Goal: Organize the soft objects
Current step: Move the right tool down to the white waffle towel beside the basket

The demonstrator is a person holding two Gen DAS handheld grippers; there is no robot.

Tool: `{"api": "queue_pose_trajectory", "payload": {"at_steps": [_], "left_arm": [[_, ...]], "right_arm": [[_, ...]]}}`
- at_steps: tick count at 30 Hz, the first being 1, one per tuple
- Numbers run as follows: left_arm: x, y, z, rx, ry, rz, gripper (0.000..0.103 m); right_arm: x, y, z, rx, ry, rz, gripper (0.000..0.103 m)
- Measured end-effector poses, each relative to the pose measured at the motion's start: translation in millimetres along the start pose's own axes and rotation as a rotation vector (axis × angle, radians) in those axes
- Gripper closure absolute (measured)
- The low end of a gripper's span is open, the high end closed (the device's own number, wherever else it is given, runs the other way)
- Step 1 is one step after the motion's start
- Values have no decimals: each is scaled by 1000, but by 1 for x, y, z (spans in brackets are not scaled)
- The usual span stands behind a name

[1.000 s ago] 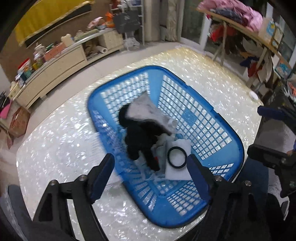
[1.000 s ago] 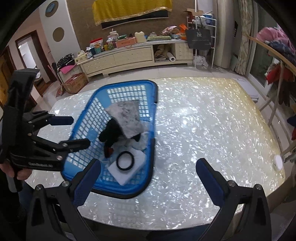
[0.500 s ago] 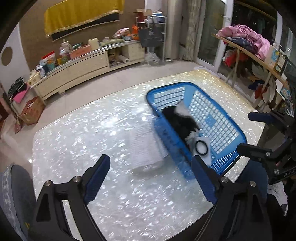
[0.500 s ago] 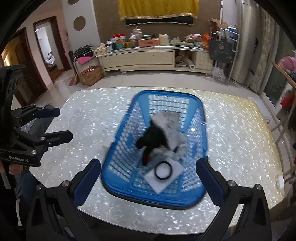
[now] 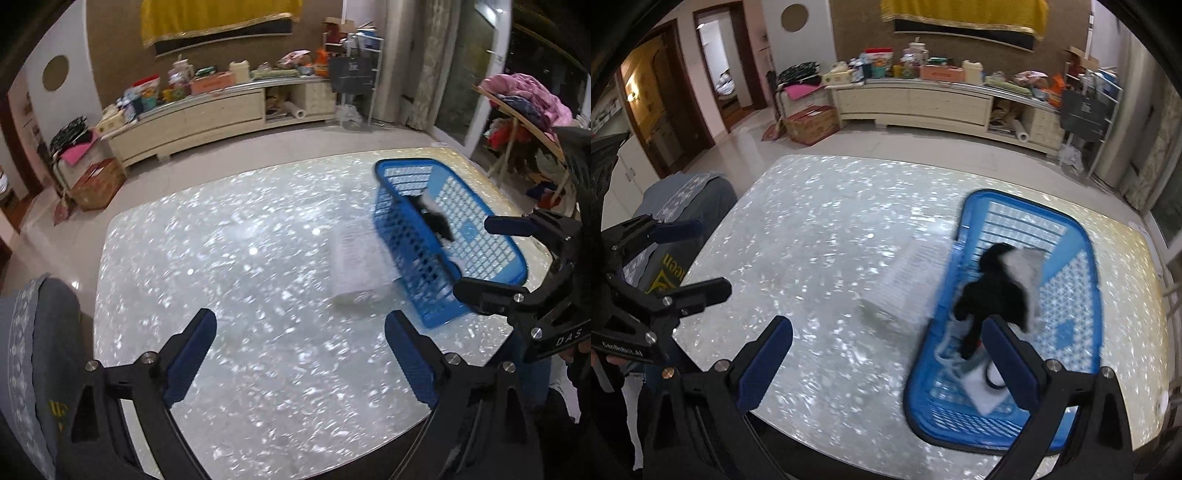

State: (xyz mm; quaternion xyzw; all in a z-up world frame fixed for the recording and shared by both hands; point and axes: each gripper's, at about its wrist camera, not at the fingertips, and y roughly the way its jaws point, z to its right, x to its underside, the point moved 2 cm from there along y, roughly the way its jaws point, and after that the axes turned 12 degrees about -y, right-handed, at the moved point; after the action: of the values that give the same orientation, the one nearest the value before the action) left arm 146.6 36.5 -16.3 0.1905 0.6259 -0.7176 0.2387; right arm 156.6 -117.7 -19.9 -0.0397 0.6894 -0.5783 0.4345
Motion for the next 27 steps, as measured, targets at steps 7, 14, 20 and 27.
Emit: {"api": "queue_pose_trajectory", "payload": {"at_steps": [7, 14, 20, 27], "left_arm": [[11, 7, -42, -50, -60, -2, 0], [21, 25, -82, -60, -138, -41, 0], [27, 50, -109, -63, -192, -79, 0], [28, 81, -126, -70, -229, -117, 0]], "right_arm": [[-26, 29, -28, -43, -58, -25, 0], [-38, 84, -41, -69, -71, -109, 0], [-38, 126, -36, -27, -49, -208, 0], [-33, 169, -22, 45, 0, -303, 0]]}}
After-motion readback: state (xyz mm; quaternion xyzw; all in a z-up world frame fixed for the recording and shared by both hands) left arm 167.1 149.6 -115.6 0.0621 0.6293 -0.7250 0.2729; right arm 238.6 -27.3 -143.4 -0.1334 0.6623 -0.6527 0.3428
